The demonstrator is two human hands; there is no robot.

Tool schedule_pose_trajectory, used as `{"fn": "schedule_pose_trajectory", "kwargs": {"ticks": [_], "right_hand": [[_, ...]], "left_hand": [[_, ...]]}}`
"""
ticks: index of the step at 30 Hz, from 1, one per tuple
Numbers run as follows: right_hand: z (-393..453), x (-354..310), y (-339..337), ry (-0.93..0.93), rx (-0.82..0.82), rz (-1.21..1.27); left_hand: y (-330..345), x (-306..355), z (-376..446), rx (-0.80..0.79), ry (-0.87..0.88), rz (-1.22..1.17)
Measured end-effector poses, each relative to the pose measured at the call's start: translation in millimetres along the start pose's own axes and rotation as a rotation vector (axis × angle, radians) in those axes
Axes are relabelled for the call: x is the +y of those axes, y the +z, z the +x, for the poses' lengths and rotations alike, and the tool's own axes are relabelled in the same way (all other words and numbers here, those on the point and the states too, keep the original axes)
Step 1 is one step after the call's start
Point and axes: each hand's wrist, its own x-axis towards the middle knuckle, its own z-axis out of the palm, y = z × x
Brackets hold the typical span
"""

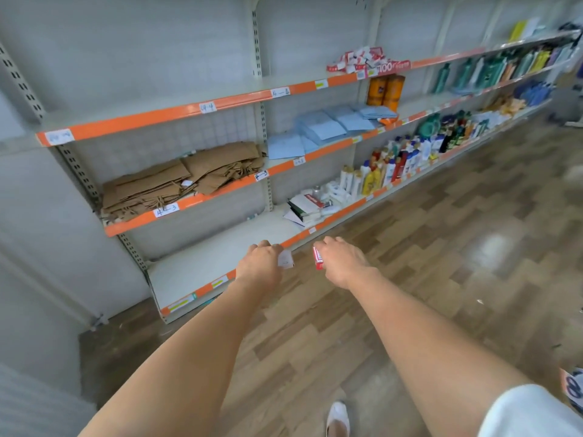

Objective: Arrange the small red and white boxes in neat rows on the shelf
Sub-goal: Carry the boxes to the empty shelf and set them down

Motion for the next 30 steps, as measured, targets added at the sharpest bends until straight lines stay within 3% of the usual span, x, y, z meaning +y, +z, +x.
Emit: {"fn": "schedule_pose_trajectory", "kwargs": {"ticks": [12,30], "right_hand": [[186,108,-35,-0.068,0.036,-0.027],[444,181,-71,-0.06,0.081,-0.031]], "left_hand": [[-36,42,200,0.038,-0.043,-0.014],[-84,24,474,0.115,0.031,0.056]]}}
